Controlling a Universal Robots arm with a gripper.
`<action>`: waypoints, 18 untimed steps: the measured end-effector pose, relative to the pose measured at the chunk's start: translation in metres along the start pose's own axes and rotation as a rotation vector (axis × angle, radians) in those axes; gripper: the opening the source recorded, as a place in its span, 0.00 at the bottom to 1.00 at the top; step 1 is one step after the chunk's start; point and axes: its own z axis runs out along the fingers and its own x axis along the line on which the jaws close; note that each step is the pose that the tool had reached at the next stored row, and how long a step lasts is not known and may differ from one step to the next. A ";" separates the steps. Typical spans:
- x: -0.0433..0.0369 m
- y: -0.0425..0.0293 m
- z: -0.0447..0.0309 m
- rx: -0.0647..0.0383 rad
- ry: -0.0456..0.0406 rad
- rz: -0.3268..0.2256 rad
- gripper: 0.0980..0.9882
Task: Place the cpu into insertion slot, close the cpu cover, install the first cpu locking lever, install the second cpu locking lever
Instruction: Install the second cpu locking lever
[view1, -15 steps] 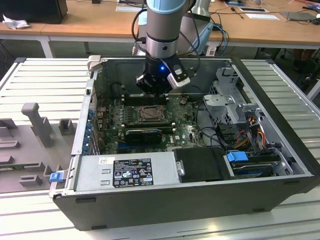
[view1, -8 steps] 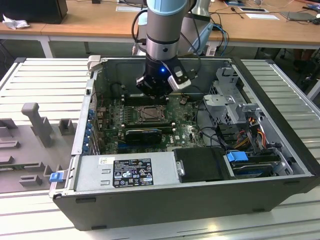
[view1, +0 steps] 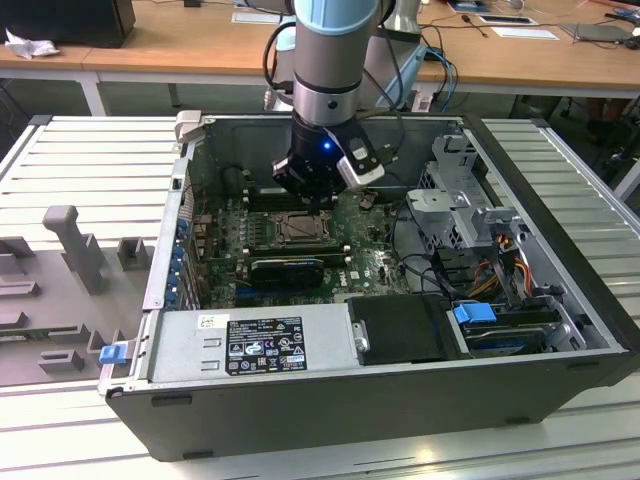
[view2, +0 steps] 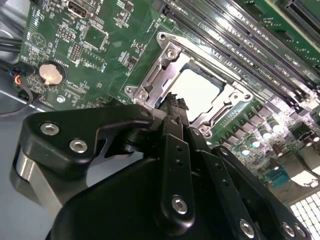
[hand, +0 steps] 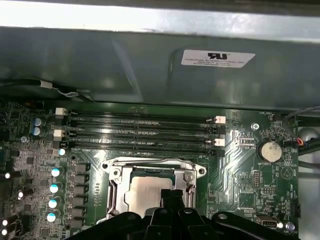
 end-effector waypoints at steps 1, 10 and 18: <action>0.0000 0.0000 -0.0007 0.000 0.0000 0.000 0.01; 0.0003 -0.0077 -0.0015 0.000 0.0000 0.000 0.01; 0.0007 -0.0150 -0.0053 0.000 0.0000 0.000 0.01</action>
